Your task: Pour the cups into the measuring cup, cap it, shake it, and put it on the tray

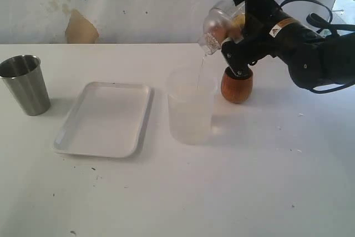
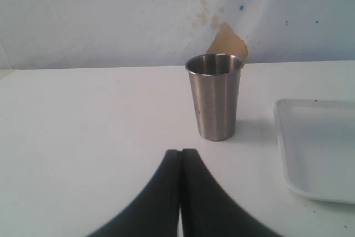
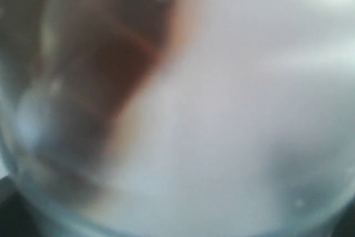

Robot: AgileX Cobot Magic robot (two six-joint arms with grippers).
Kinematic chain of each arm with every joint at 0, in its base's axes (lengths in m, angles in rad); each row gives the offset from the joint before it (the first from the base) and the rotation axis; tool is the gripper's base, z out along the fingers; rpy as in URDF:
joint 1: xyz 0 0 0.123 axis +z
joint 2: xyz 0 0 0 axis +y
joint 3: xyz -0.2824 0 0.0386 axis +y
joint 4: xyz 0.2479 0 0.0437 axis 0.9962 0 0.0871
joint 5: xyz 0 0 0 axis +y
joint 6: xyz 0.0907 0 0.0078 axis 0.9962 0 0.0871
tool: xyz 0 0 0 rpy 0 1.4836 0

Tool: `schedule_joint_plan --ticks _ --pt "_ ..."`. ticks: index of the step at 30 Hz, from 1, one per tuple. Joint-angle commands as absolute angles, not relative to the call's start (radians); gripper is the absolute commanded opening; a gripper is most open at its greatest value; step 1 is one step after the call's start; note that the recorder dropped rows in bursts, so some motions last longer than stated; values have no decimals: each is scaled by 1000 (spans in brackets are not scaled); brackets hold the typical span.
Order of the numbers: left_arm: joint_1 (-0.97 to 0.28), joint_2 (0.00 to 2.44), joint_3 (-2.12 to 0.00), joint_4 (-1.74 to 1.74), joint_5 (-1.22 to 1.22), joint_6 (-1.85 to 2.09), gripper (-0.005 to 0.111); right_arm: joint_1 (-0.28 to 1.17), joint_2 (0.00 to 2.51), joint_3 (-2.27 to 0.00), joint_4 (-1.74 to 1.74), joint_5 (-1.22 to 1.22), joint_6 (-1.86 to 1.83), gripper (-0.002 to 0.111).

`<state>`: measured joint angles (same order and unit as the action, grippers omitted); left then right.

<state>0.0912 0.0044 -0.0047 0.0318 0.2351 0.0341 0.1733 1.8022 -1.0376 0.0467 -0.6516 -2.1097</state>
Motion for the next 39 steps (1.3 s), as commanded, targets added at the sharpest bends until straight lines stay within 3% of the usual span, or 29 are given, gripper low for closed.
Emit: schedule_joint_plan --ticks 1,39 --pt "88 0 0 23 233 32 0 169 1792 -1047 22 -677 -2136 0" --pt "88 0 0 23 233 32 0 169 1792 -1047 -219 -783 -2136 0"
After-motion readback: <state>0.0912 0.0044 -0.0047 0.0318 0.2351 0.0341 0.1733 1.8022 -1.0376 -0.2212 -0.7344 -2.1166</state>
